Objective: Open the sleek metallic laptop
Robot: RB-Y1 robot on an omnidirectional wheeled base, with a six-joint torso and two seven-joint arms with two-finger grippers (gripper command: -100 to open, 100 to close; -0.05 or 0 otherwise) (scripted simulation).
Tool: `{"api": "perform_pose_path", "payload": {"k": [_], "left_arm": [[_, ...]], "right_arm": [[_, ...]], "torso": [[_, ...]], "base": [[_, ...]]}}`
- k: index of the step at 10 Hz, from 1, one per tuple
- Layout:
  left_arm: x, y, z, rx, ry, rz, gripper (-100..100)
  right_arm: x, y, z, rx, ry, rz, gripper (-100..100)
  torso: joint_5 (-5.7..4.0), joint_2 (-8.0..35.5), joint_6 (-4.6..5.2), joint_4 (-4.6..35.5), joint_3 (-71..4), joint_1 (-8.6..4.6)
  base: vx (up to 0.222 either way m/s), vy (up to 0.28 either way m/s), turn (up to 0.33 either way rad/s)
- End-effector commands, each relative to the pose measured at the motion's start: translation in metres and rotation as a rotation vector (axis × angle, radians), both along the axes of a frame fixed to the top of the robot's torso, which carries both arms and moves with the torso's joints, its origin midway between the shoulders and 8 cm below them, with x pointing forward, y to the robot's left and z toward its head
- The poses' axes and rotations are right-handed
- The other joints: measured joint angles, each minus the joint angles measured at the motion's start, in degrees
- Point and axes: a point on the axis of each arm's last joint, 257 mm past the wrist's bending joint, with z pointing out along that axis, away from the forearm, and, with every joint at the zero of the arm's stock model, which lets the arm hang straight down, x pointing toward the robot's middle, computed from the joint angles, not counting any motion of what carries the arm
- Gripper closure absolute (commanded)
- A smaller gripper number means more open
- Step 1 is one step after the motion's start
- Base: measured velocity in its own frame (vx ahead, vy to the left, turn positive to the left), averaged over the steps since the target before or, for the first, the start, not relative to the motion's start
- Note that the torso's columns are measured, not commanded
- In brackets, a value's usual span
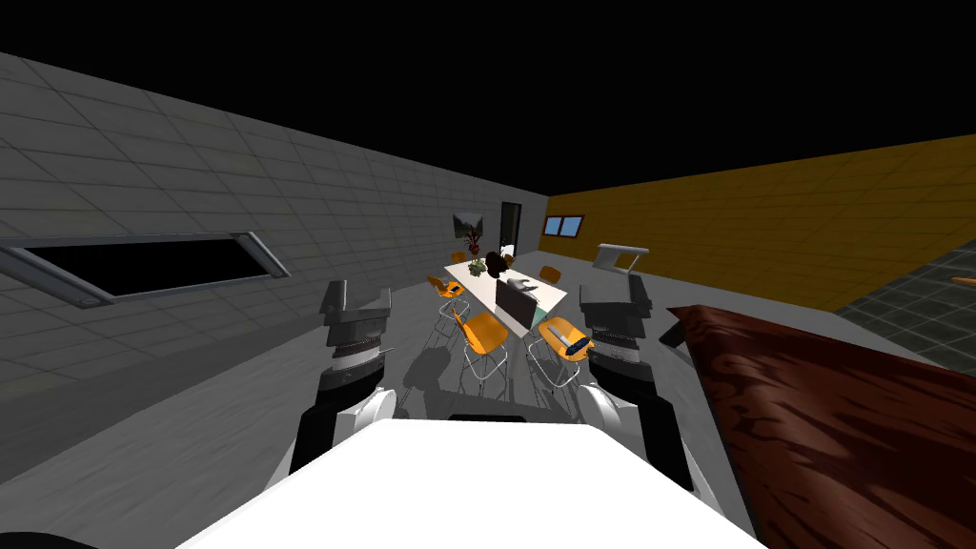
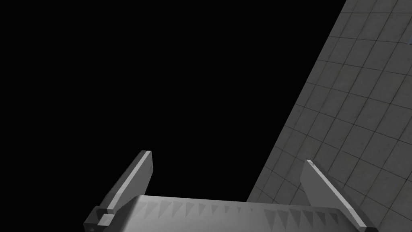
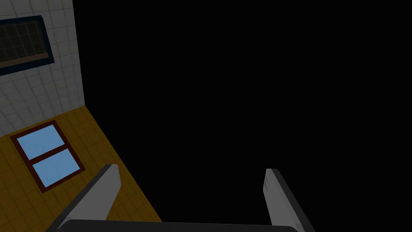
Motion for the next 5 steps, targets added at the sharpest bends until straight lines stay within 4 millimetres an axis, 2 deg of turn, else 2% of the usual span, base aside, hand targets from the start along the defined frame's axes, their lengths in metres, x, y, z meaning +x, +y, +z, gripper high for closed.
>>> {"api": "perform_pose_path", "payload": {"k": [1,5], "left_arm": [[0.0,0.0,0.0,0.0,0.0,0.0,0],[-0.0001,0.0,0.0001,0.0,0.0,0.0,0]], "right_arm": [[0.0,0.0,0.0,0.0,0.0,0.0,0],[-0.0001,0.0,0.0001,0.0,0.0,0.0,0]], "torso": [[0.0,2.32,0.0,2.35,-4.67,0.0],[0.0,18.45,0.0,18.46,-36.92,0.0]], "base": [[0.0,0.0,0.0],[0.0,0.0,0.0]]}}
